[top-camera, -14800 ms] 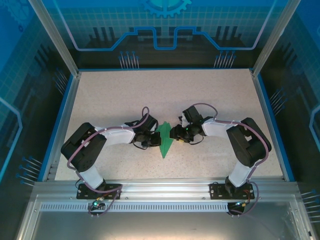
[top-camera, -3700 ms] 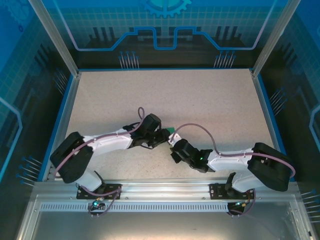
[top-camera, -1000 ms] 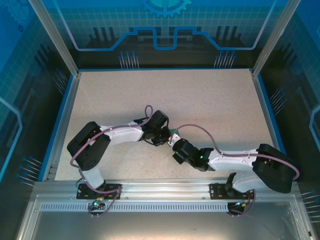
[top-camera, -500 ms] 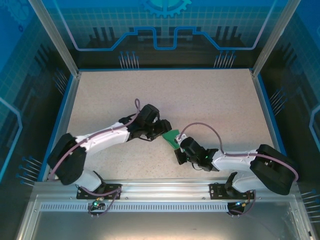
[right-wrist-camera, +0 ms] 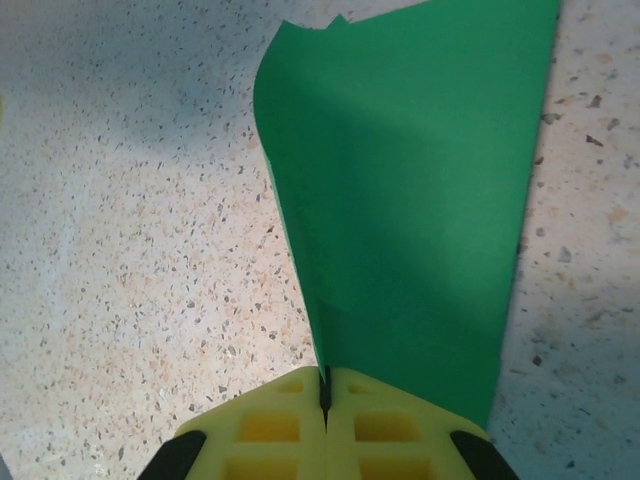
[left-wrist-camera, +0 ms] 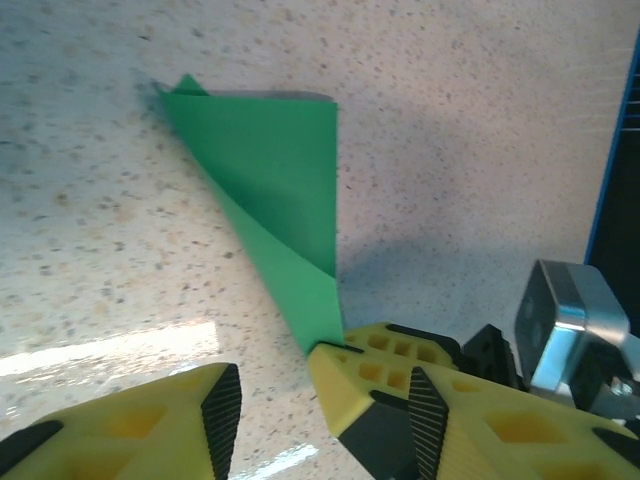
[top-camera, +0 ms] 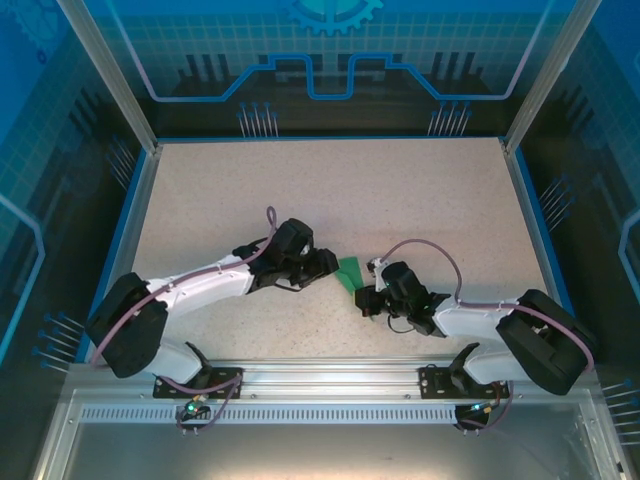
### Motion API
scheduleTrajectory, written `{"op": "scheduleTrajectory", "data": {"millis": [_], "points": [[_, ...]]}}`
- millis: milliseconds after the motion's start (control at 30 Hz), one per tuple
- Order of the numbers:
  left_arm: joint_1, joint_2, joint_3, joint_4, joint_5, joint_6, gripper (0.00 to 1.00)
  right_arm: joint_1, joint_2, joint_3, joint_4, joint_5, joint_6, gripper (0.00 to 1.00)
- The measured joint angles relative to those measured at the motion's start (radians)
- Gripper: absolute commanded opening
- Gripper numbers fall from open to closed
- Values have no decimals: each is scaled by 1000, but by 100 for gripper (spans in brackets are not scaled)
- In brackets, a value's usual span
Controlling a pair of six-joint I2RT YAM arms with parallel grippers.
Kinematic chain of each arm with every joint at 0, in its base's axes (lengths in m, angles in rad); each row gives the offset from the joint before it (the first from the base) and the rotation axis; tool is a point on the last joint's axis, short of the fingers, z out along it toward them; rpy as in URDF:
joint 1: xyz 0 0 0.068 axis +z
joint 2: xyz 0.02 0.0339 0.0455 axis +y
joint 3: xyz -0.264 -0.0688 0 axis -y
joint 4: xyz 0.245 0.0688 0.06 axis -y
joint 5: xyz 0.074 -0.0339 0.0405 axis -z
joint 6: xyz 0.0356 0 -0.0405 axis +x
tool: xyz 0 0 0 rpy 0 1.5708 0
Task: Fold a paper plane with a square sheet of paper (pick it up from the middle)
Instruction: Fold the wing for the fifth time at the center of the table.
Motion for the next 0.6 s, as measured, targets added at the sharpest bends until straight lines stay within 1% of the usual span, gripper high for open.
{"op": "scheduleTrajectory", "data": {"millis": [300,433,533,600], "points": [[-61,149,2,111,58,-29,51,-24,0,-51,53,-35,98,0],[-72,203,5,158,74,-47,52,-42,0,-56,61,-61,124,0],[-72,233,14,193,76,-54,56,-56,-10,-57,60,-84,138,0],[-72,245,18,219,80,-58,57,-59,-32,-57,56,-95,138,0]]}}
